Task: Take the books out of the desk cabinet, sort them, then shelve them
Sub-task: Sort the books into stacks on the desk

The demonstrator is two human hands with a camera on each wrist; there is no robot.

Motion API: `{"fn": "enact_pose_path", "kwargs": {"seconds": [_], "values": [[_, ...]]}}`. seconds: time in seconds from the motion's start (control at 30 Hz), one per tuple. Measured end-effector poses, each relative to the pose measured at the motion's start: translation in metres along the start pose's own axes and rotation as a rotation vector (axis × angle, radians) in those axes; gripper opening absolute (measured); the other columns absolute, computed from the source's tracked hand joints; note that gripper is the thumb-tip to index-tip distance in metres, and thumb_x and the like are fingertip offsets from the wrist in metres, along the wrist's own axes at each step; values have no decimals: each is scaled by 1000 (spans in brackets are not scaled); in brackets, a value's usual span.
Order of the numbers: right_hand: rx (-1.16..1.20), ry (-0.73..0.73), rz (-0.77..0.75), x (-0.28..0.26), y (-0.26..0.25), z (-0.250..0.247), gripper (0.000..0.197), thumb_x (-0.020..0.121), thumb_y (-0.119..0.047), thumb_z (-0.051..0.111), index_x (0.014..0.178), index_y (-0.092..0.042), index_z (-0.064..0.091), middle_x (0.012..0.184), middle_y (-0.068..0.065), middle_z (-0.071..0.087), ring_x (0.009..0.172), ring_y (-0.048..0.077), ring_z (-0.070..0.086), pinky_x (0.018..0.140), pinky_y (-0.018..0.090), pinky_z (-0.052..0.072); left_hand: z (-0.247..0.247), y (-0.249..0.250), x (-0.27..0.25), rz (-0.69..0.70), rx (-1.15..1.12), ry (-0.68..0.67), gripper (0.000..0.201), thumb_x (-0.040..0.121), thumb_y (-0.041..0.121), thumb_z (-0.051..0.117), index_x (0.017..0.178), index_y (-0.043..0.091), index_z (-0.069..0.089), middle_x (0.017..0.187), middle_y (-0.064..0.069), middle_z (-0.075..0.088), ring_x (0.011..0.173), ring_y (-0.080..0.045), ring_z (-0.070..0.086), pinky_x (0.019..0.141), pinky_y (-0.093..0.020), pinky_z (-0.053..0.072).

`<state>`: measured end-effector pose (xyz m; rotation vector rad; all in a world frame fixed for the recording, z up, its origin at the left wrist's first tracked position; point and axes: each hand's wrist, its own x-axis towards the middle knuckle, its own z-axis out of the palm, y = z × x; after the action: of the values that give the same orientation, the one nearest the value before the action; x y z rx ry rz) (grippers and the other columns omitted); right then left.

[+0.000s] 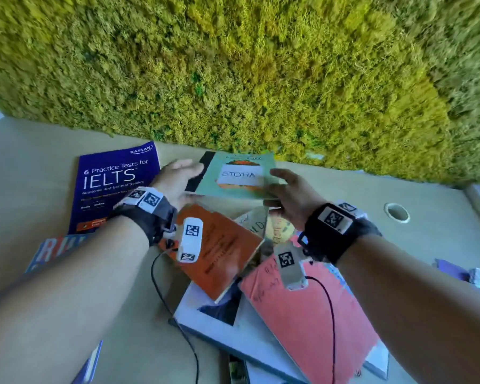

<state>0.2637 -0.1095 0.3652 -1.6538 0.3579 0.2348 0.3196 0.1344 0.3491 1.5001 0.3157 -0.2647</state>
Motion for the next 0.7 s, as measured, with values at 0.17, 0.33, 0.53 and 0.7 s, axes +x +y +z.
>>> {"fn": "enact_pose_path", "kwargs": {"seconds": [0.17, 0.33, 0.53, 0.7], "values": [[-411, -73, -1, 7, -4, -13, 44, 101, -28, 62, 141, -11, 54, 117, 15, 67, 101, 32, 69, 75, 39, 56, 0, -21, 0, -11, 321, -16, 65, 90, 32, 74, 147, 19, 44, 143, -12, 53, 122, -32, 60, 100, -45, 52], [-667, -95, -175, -37, -2, -40, 20, 101, -23, 62, 119, -16, 69, 101, 7, 76, 90, 26, 74, 72, 37, 58, -36, -75, -56, 51, 865, 5, 47, 85, 52, 70, 125, 31, 58, 103, 0, 70, 85, -24, 72, 72, -31, 54], [-1044, -198, -198, -82, 17, -25, 14, 96, -41, 62, 105, -33, 69, 81, -4, 75, 71, 14, 69, 69, 29, 51, -41, -109, -94, -51, 725, -98, 59, 94, 38, 69, 147, 28, 45, 89, -18, 71, 40, -7, 50, 43, -20, 39], [-902, -173, -179, -96, 32, -21, 10, 98, -34, 63, 106, -32, 69, 83, -6, 74, 73, 8, 71, 73, 33, 58, -45, -101, -106, 6, 180, 61, 36, 97, -2, 57, 119, 26, 64, 105, -15, 69, 87, -25, 67, 73, -35, 58]]}}
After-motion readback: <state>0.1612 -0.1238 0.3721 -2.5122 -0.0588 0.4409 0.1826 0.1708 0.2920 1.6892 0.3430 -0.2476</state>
